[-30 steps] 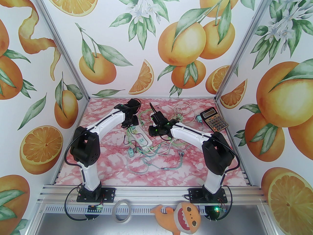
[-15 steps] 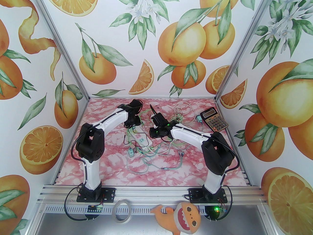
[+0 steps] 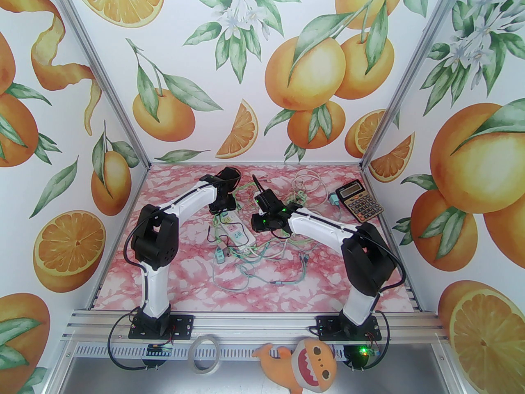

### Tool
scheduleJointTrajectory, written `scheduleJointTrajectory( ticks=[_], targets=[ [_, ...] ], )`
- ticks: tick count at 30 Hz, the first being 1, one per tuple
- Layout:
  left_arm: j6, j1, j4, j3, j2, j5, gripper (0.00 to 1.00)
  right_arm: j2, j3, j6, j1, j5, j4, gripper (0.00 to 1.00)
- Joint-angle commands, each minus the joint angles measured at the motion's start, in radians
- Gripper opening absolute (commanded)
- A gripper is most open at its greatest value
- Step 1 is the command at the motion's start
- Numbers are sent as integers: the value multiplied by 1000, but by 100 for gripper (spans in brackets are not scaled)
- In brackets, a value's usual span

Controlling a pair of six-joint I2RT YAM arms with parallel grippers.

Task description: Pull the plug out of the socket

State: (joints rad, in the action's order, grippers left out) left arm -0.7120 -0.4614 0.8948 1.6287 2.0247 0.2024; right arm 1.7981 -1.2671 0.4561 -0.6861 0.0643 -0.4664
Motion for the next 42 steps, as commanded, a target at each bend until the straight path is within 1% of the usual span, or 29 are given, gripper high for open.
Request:
scheduleJointTrajectory(
  ticks=[1,4,5,7,8,9,10,11,16,22,27,31,34,36,38,42],
  targets=[
    [-23,20,-66,-46,-50,-10,45,-23,7,0,4,22,17,24],
    [-17,21,-65,-31,-32,-16,45,-21,9,0,3,26,19,24],
    [-16,21,-52,-17,-20,-14,42,-20,9,0,4,28,20,24],
    [-13,21,-32,-1,-4,-9,40,-16,6,0,4,38,27,24],
    [-12,21,-29,1,-2,-8,37,-11,2,1,5,44,32,24],
    [-9,20,-28,0,-3,-6,28,-4,-2,1,4,52,37,24],
    [-5,20,-25,0,-6,-1,22,5,-8,3,4,62,43,24],
    [-1,20,-22,0,-9,4,21,17,-17,5,4,75,49,24],
    [29,21,0,8,-11,20,22,91,-82,31,4,145,108,26],
    [98,20,-5,5,-11,-17,22,231,-206,74,4,219,149,28],
    [135,22,-13,-15,-20,-36,22,336,-284,144,10,285,204,33],
    [186,26,-64,-38,-39,-81,22,382,-271,247,34,326,303,35],
    [238,36,-81,-49,-51,-88,22,372,-217,310,57,342,398,35],
    [259,49,-90,-49,-48,-111,22,370,-191,337,72,356,449,36],
    [267,57,-92,-38,-37,-152,22,385,-187,360,85,383,485,36],
    [257,59,-80,-6,-10,-162,22,444,-231,384,98,434,505,35]
  ],
)
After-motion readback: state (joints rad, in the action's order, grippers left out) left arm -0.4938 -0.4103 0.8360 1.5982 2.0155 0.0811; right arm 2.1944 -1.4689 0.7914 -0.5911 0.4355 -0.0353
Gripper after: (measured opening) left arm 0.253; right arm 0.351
